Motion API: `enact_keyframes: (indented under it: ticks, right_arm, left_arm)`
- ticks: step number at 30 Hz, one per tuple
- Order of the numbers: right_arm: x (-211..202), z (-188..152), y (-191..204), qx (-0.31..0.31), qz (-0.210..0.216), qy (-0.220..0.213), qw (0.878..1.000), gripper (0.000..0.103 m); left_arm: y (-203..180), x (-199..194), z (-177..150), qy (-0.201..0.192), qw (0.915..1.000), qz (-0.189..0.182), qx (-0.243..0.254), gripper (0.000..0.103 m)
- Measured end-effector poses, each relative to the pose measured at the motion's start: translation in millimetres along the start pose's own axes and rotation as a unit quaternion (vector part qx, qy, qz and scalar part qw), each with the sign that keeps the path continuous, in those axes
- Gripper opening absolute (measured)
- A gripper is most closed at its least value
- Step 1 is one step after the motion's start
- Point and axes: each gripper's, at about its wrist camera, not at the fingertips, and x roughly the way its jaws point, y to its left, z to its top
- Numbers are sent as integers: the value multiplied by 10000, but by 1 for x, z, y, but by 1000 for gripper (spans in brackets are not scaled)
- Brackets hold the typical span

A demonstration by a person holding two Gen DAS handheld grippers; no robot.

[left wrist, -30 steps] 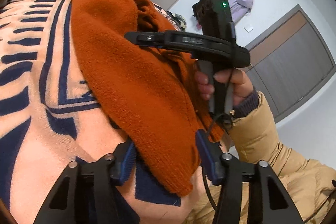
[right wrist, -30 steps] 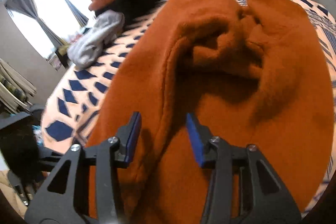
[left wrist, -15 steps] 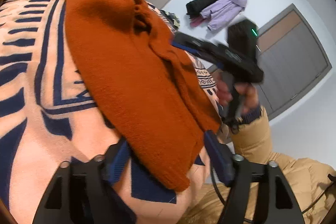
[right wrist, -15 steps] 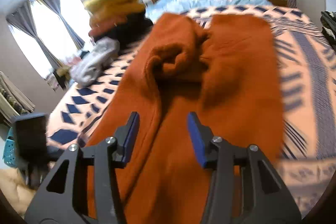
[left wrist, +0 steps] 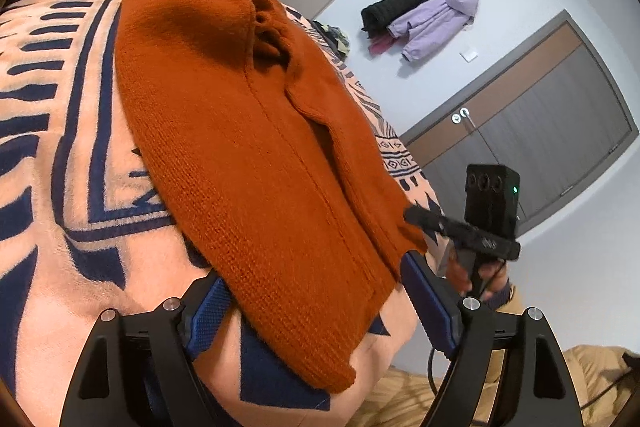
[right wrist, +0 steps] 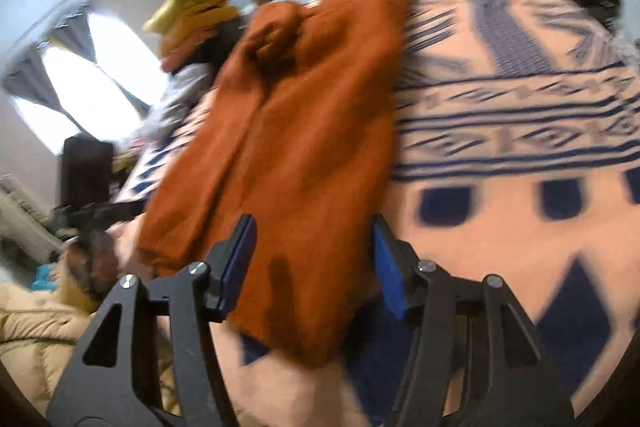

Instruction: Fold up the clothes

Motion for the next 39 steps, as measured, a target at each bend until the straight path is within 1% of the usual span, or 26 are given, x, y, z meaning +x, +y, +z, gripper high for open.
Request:
enact_keyframes:
  ticks: [2, 3, 4, 7, 9, 11, 12, 14, 15, 17, 19, 20, 21, 22, 23, 26, 28, 30, 31, 33, 35, 37, 38, 39]
  right_arm:
    - [3, -2, 3, 70, 366, 27, 9993, 61]
    - [6, -4, 4, 91, 584, 68, 9982, 61]
    - [8, -4, 6, 99, 659, 63, 9978, 61]
    - [8, -4, 5, 126, 829, 43, 9965, 61]
    - [8, -5, 4, 103, 983, 4, 9951, 64]
    - [11, -6, 9, -149, 804, 41, 9966, 64]
    - [14, -6, 13, -253, 700, 66, 9972, 70]
    - [15, -7, 20, -420, 720, 46, 9965, 78]
    - [17, -7, 23, -521, 668, 57, 9964, 78]
    - [18, -7, 24, -537, 611, 81, 9967, 78]
    - [17, -6, 23, -436, 552, 86, 9975, 71]
    - [16, -6, 23, -378, 388, 71, 9985, 56]
    - [15, -7, 24, -373, 173, 80, 9991, 34]
    - [14, -8, 22, -372, 67, 125, 9992, 23]
    - [14, -8, 19, -306, 75, 156, 9994, 19]
    - [9, -10, 20, -61, 404, 112, 9991, 18]
    - [1, -10, 30, -14, 706, -5, 9975, 17]
    - [-7, -14, 46, -50, 950, -52, 9954, 17]
    - [-11, -17, 56, -129, 1068, -70, 9942, 17]
    - [-11, -24, 70, -239, 1280, 20, 9915, 17]
    - [-7, -33, 73, -226, 1295, 185, 9911, 17]
    - [0, -39, 70, -206, 1125, 378, 9927, 19]
    - [4, -43, 65, -122, 995, 435, 9940, 24]
    - [7, -45, 59, 19, 977, 512, 9939, 31]
  left_arm:
    - [-1, 1, 1, 4, 10000, 33, -22, 81]
    - [-2, 3, 2, 15, 10000, 7, -44, 77]
    - [-2, 5, 3, 49, 10000, -22, -83, 75]
    - [-1, 9, 4, 101, 9999, -9, -140, 75]
    - [-1, 9, 5, 131, 9998, -22, -172, 75]
    - [-2, 7, 4, 182, 9997, 10, -173, 75]
    - [-3, 9, 4, 210, 9997, 18, -133, 75]
    - [-6, 11, 5, 236, 9997, 6, -86, 75]
    - [-7, 13, 6, 251, 9997, -15, -72, 75]
    - [-7, 16, 5, 271, 9996, 24, -94, 63]
    - [-3, 19, 4, 305, 9993, 86, -188, 34]
    - [0, 20, 3, 306, 9992, 120, -217, 28]
    - [2, 20, 2, 302, 9991, 155, -258, 21]
    - [5, 18, 1, 295, 9990, 110, -317, 18]
    - [8, 17, 1, 291, 9989, 33, -373, 16]
    - [10, 7, 1, 220, 9986, -202, -443, 13]
    - [7, -12, 3, 80, 9980, -427, -449, 12]
    - [3, -31, 2, -28, 9975, -562, -422, 12]
    - [0, -44, 1, -72, 9974, -607, -381, 12]
    - [-3, -62, -6, -103, 9979, -561, -309, 12]
    - [-2, -71, -16, -22, 9988, -398, -290, 12]
    - [3, -69, -25, 134, 9990, -282, -330, 12]
    - [8, -66, -29, 221, 9985, -301, -389, 12]
    - [14, -63, -32, 294, 9978, -316, -506, 12]
